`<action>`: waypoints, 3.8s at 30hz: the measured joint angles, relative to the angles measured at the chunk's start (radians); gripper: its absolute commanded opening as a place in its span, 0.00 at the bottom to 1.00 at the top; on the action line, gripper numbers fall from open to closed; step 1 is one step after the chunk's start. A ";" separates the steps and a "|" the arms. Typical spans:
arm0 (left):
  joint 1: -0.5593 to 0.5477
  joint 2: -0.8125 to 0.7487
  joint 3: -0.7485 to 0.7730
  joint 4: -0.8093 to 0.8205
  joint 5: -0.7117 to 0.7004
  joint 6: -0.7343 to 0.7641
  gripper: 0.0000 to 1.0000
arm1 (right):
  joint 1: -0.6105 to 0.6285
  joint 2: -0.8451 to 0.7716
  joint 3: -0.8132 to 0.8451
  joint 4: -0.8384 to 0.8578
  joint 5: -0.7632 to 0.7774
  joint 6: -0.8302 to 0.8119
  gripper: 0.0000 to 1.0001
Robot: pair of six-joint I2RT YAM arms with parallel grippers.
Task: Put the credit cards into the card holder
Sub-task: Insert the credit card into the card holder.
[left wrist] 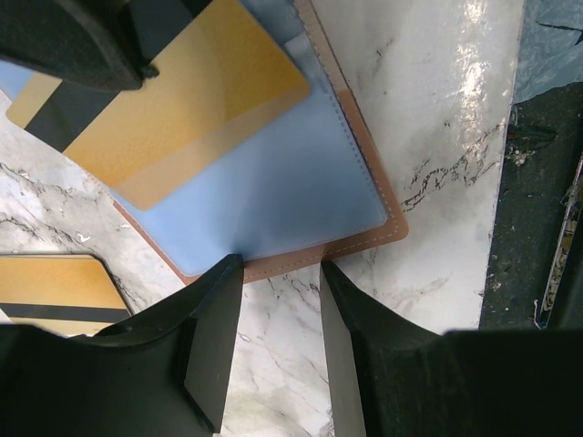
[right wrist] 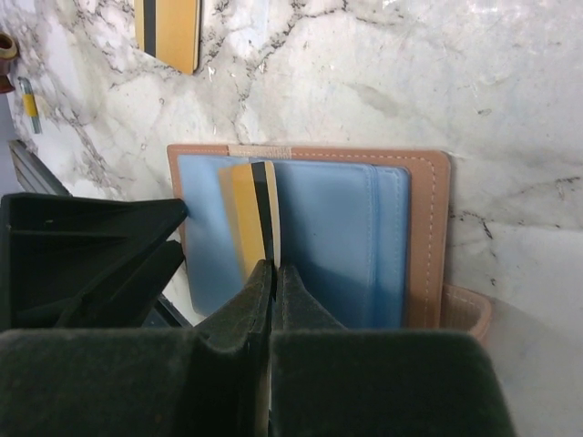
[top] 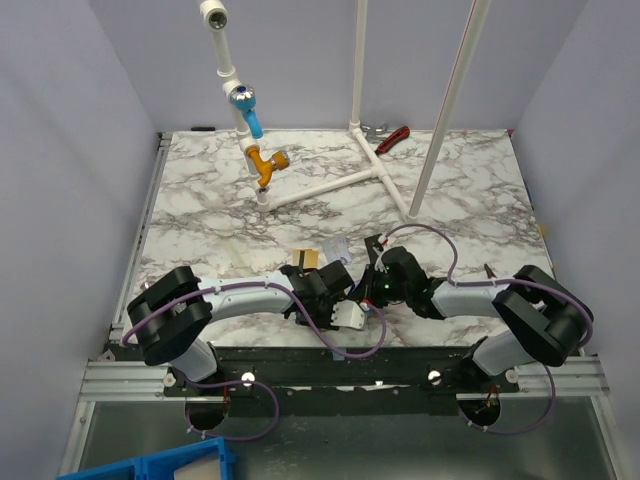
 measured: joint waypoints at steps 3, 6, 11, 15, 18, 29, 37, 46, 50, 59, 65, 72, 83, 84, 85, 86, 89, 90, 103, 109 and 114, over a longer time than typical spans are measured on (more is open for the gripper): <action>-0.005 0.001 0.001 -0.002 -0.004 0.000 0.40 | 0.000 0.024 0.014 0.013 0.002 0.008 0.01; -0.007 0.001 0.001 -0.002 -0.007 0.000 0.40 | 0.000 0.037 0.015 0.027 0.002 0.018 0.01; -0.010 0.002 0.001 -0.002 -0.011 -0.002 0.40 | 0.000 0.040 0.013 0.036 0.001 0.022 0.01; -0.010 0.002 0.001 -0.001 -0.014 -0.009 0.39 | 0.000 0.028 -0.004 0.056 -0.003 0.021 0.01; -0.010 0.002 0.001 0.000 -0.017 -0.020 0.40 | 0.001 0.014 -0.012 0.057 -0.016 0.020 0.01; -0.001 -0.008 -0.008 0.017 -0.013 -0.063 0.40 | 0.002 0.010 0.015 -0.016 -0.019 -0.016 0.30; 0.014 -0.021 -0.026 0.062 0.000 -0.063 0.40 | 0.008 -0.084 0.029 -0.176 0.017 -0.040 0.39; 0.019 -0.022 -0.026 0.075 0.003 -0.062 0.40 | 0.011 -0.089 0.058 -0.236 0.022 -0.056 0.45; 0.019 -0.022 -0.026 0.093 0.005 -0.062 0.40 | 0.030 -0.090 0.061 -0.238 0.035 -0.055 0.47; 0.023 -0.025 -0.029 0.111 0.016 -0.049 0.40 | 0.103 -0.082 0.114 -0.307 0.100 -0.061 0.56; 0.026 -0.031 -0.050 0.160 0.028 -0.047 0.40 | 0.113 -0.125 0.127 -0.411 0.162 -0.060 0.57; 0.026 -0.051 -0.073 0.187 0.027 -0.046 0.39 | 0.108 -0.136 0.131 -0.442 0.141 -0.058 0.56; 0.026 -0.121 -0.072 0.183 0.041 -0.040 0.39 | 0.070 -0.122 0.172 -0.516 0.101 -0.057 0.62; 0.026 -0.125 -0.073 0.184 0.048 -0.039 0.39 | 0.070 -0.125 0.170 -0.516 0.097 -0.054 0.62; 0.026 -0.131 -0.072 0.187 0.058 -0.035 0.39 | 0.070 -0.128 0.167 -0.515 0.090 -0.050 0.62; 0.026 -0.133 -0.072 0.189 0.065 -0.032 0.39 | 0.070 -0.130 0.164 -0.514 0.085 -0.047 0.61; 0.026 -0.133 -0.072 0.191 0.078 -0.016 0.39 | 0.070 -0.129 0.161 -0.515 0.073 -0.035 0.60; 0.026 -0.132 -0.071 0.191 0.083 -0.011 0.39 | 0.070 -0.129 0.161 -0.515 0.071 -0.031 0.60; 0.026 -0.043 -0.057 0.204 0.087 0.009 0.39 | 0.037 -0.138 0.162 -0.536 0.070 -0.034 0.32; 0.026 -0.043 -0.058 0.211 0.083 0.008 0.39 | 0.020 -0.114 0.162 -0.533 0.069 -0.040 0.26; 0.026 -0.043 -0.062 0.216 0.077 0.007 0.39 | -0.017 -0.122 0.162 -0.533 0.067 -0.050 0.11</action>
